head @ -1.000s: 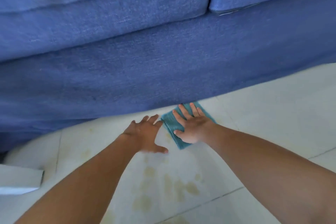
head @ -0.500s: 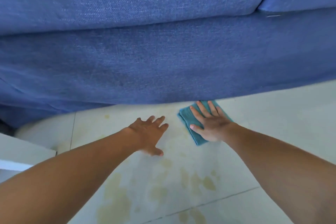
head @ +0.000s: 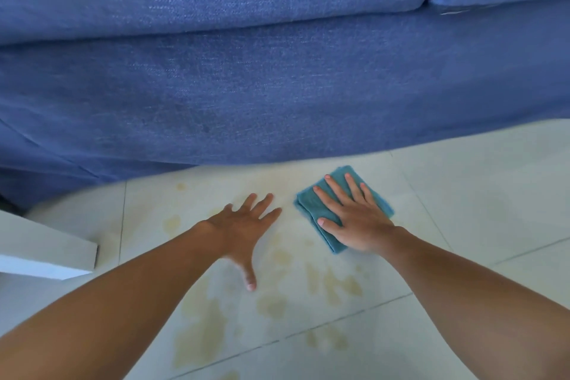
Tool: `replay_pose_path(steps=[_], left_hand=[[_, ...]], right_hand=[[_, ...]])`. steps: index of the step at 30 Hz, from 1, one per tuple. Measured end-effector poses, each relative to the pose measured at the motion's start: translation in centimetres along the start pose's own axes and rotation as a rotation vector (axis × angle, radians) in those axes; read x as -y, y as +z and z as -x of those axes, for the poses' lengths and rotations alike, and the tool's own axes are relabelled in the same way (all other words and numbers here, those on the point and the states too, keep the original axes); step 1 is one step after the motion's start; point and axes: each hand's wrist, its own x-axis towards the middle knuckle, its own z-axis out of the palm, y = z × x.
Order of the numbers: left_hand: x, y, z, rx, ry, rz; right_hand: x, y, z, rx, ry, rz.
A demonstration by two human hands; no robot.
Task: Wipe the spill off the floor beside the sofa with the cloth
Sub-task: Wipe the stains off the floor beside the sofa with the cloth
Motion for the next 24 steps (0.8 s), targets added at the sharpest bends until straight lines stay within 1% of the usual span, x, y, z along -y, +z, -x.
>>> replay_pose_path(steps=[2, 4, 6, 9, 10, 11, 13, 15, 18, 21, 24], left_hand=[[0.2, 0.5, 0.0, -0.001, 0.012, -0.018], [0.6, 1.0, 0.2, -0.012, 0.026, -0.011], [0.9, 1.3, 0.5, -0.016, 0.044, -0.008], [1.0, 1.9, 0.9, -0.008, 0.071, -0.022], [1.0, 1.9, 0.9, -0.005, 0.076, -0.032], [1.0, 2.0, 1.0, 0.001, 0.081, -0.042], [1.0, 1.9, 1.2, 0.004, 0.081, -0.051], [1.2, 1.8, 1.4, 0.01, 0.085, -0.038], [1.8, 2.8, 2.3, -0.011, 0.077, -0.012], [2.4, 4.5, 3.6, -0.032, 0.065, -0.007], [3.0, 5.8, 4.6, -0.064, 0.047, 0.019]], right_hand=[[0.0, 1.1, 2.4, -0.017, 0.079, -0.018], [0.0, 2.3, 5.4, -0.036, 0.191, -0.026], [0.5, 4.1, 9.2, -0.067, 0.32, -0.088], [4.8, 8.0, 15.9, -0.152, 0.541, -0.186], [6.7, 9.2, 17.6, -0.179, 0.585, -0.218], [8.4, 10.2, 18.9, -0.203, 0.606, -0.231], [9.9, 10.9, 19.8, -0.191, 0.605, -0.234], [8.8, 10.7, 19.1, -0.204, 0.606, -0.187], [6.0, 8.7, 15.3, -0.217, 0.683, -0.154], [5.3, 6.4, 10.1, -0.133, 0.691, -0.189], [6.3, 7.0, 11.8, -0.141, 0.664, -0.214]])
